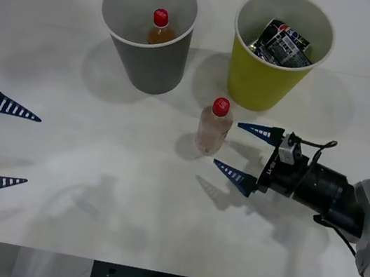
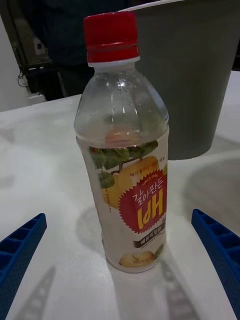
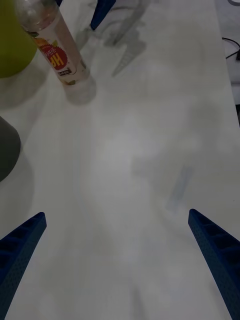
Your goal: Put the can into the green bin and the plastic bottle into the gray bin
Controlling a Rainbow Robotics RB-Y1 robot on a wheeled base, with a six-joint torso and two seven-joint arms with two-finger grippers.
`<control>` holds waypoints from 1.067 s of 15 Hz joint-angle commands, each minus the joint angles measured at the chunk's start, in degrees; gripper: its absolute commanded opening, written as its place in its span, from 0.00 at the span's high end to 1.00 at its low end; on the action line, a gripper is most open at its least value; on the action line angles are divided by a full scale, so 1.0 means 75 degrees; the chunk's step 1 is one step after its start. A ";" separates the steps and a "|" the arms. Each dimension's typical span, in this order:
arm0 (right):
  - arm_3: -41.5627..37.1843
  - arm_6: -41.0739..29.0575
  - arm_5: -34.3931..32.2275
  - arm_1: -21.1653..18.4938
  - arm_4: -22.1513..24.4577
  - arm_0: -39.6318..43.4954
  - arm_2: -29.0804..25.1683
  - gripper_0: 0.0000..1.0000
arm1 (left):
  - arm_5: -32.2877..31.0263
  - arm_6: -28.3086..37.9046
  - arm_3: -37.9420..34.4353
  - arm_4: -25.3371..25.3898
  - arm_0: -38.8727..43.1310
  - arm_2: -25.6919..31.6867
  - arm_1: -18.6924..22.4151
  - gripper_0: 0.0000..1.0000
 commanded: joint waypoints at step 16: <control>0.0102 0.0237 0.1678 0.0484 -0.0109 -0.0480 0.0918 0.00 | 0.0000 0.0000 0.0000 0.0000 0.0000 0.0000 0.0000 0.02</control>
